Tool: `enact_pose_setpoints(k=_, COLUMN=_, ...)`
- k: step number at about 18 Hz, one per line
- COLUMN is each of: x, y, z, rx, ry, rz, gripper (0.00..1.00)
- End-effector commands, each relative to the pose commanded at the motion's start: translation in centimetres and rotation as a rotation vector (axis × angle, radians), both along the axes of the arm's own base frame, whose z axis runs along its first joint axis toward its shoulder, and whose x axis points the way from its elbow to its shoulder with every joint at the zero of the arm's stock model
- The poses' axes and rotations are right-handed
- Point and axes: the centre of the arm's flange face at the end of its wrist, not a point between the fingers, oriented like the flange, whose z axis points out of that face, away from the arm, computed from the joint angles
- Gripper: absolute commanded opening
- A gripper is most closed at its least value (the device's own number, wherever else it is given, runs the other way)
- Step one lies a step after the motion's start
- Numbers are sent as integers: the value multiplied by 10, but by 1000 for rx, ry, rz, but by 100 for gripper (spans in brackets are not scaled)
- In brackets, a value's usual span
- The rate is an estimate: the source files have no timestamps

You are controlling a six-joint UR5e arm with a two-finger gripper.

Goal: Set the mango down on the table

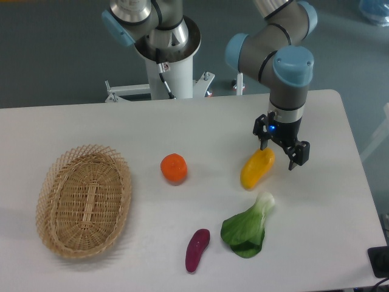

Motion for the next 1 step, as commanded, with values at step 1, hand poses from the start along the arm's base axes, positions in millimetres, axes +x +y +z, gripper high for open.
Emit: enact_pose_setpoints(k=1, x=0, y=0, z=2, rx=1, ry=3, rz=0, gripper=100)
